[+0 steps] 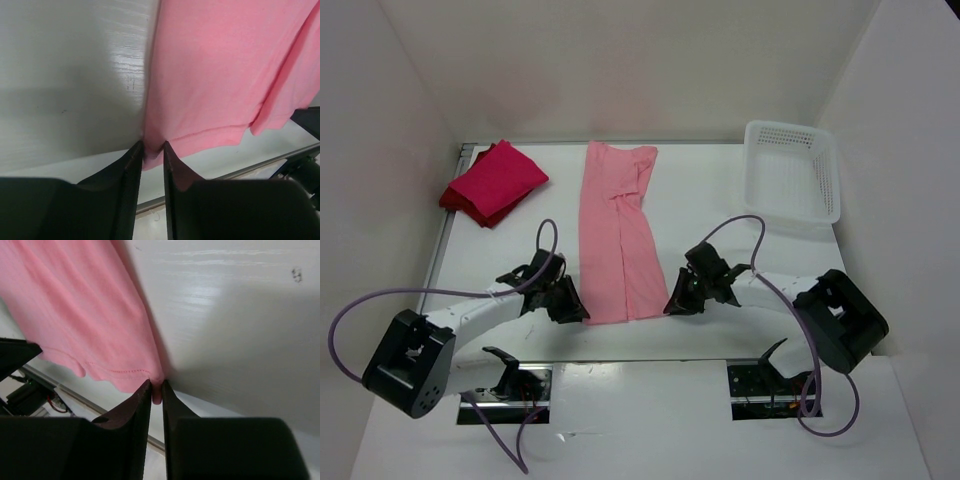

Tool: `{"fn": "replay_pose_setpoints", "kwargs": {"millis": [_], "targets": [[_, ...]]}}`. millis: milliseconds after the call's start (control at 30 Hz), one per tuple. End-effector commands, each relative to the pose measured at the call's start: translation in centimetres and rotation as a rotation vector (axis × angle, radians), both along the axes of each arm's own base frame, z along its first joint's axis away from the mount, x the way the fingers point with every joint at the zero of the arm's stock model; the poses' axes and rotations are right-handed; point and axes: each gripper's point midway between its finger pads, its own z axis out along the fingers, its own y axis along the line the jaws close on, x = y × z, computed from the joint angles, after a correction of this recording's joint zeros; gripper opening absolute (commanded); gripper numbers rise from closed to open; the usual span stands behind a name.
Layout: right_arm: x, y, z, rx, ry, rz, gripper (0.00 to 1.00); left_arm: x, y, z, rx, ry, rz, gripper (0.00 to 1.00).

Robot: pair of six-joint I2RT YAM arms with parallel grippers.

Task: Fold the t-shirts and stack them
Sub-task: Grab the bottom of the folded rectangular tshirt with both arms

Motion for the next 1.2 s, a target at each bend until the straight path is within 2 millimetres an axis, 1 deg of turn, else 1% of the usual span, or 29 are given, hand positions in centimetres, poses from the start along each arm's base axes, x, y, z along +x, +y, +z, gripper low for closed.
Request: {"fn": "replay_pose_setpoints", "kwargs": {"millis": [0, 33, 100, 133, 167, 233, 267, 300, 367, 400, 467, 533, 633, 667, 700, 733, 767, 800, 833, 867, 900, 933, 967, 1000, 1033, 1067, 1100, 1133, 1167], "targets": [[1.3, 0.4, 0.3, -0.006, -0.055, -0.002, 0.18, -0.3, -0.3, -0.2, -0.011, 0.0, -0.009, 0.28], [0.8, 0.1, -0.1, -0.02, -0.036, -0.002, 0.11, -0.1, -0.4, 0.2, -0.019, -0.017, -0.009, 0.24], [0.4, -0.2, 0.0, -0.012, -0.035, -0.013, 0.04, -0.2, -0.7, 0.7, -0.045, -0.022, -0.02, 0.14], [0.1, -0.4, 0.0, -0.012, -0.023, -0.024, 0.02, -0.9, -0.9, 0.7, -0.057, 0.007, -0.032, 0.03], [-0.1, -0.5, 0.2, -0.011, -0.017, -0.032, 0.0, -1.4, -1.1, 1.0, -0.074, 0.017, -0.052, 0.0], [-1.8, -0.4, 1.0, -0.009, 0.007, -0.021, 0.0, -2.8, -1.6, 1.6, -0.104, 0.058, -0.091, 0.0], [-2.5, -0.5, 1.2, -0.012, 0.013, -0.021, 0.0, -3.2, -1.8, 2.7, -0.114, 0.034, -0.111, 0.0], [-3.2, -0.3, 2.3, 0.015, -0.005, -0.015, 0.0, -3.3, -2.2, 3.7, -0.143, 0.032, -0.108, 0.0], [-5.6, -0.7, 2.6, 0.019, 0.054, -0.015, 0.0, -4.3, -1.6, 5.4, -0.143, 0.027, -0.117, 0.0], [-6.1, -0.5, 4.0, 0.064, 0.039, -0.032, 0.0, -4.6, -1.6, 6.0, -0.152, 0.027, -0.121, 0.0], [-8.0, -1.0, 5.2, 0.119, 0.064, -0.03, 0.0, -6.0, -1.6, 6.7, -0.18, 0.054, -0.139, 0.0], [-8.9, -1.9, 5.5, 0.109, 0.087, -0.044, 0.0, -6.7, -1.4, 7.2, -0.189, 0.054, -0.144, 0.0], [-8.6, -1.9, 7.7, 0.123, 0.044, -0.031, 0.0, -6.4, -1.4, 7.8, -0.177, 0.043, -0.148, 0.0], [-8.3, -1.8, 8.1, 0.121, 0.035, -0.03, 0.0, -5.4, -1.5, 9.1, -0.183, 0.017, -0.141, 0.0], [-7.5, -1.9, 8.1, 0.103, 0.037, -0.038, 0.0, -4.8, -1.3, 9.3, -0.166, 0.016, -0.134, 0.0], [-6.5, -1.6, 9.2, 0.103, -0.005, -0.016, 0.0, -4.0, -1.4, 10.1, -0.157, -0.016, -0.135, 0.0], [-5.7, -1.7, 9.5, 0.095, -0.024, -0.016, 0.0, -2.9, -1.1, 10.3, -0.123, -0.04, -0.114, 0.0], [-4.6, -1.8, 9.2, 0.073, -0.027, -0.02, 0.0, -1.6, -1.3, 11.5, -0.127, -0.078, -0.1, 0.0], [-2.1, -2.5, 9.9, 0.063, -0.084, -0.039, 0.0, -1.0, -1.4, 11.6, -0.123, -0.09, -0.096, 0.0], [-0.8, -2.4, 10.3, 0.073, -0.105, -0.037, 0.0, -0.6, -1.6, 11.4, -0.123, -0.09, -0.096, 0.0], [1.1, -2.2, 11.7, 0.08, -0.152, -0.037, 0.0, 1.1, -1.7, 11.4, -0.129, -0.109, -0.072, 0.0], [2.8, -2.6, 10.8, 0.028, -0.165, -0.031, 0.0, 2.1, -1.7, 11.5, -0.134, -0.125, -0.058, 0.0], [4.2, -2.5, 10.8, 0.01, -0.191, -0.026, 0.0, 3.8, -1.7, 11.0, -0.13, -0.144, -0.037, 0.0], [6.1, -2.1, 11.8, 0.008, -0.227, -0.015, 0.0, 5.4, -1.1, 11.0, -0.128, -0.162, -0.002, 0.0], [7.4, -1.9, 9.8, -0.032, -0.184, 0.001, 0.0, 6.6, -0.7, 10.8, -0.117, -0.175, 0.014, 0.0], [8.5, -1.5, 9.5, -0.047, -0.208, 0.039, 0.0, 8.8, -0.4, 10.4, -0.085, -0.196, 0.025, 0.0], [10.3, -0.8, 10.4, -0.05, -0.242, 0.049, 0.0, 10.0, 0.2, 10.2, -0.066, -0.205, 0.04, 0.0], [11.3, -0.3, 8.6, -0.076, -0.209, 0.067, 0.0, 11.4, 0.0, 9.5, -0.053, -0.199, 0.047, 0.0], [12.1, 0.0, 8.4, -0.086, -0.221, 0.091, 0.0, 12.9, 0.2, 10.4, -0.042, -0.232, 0.052, 0.0]]}}
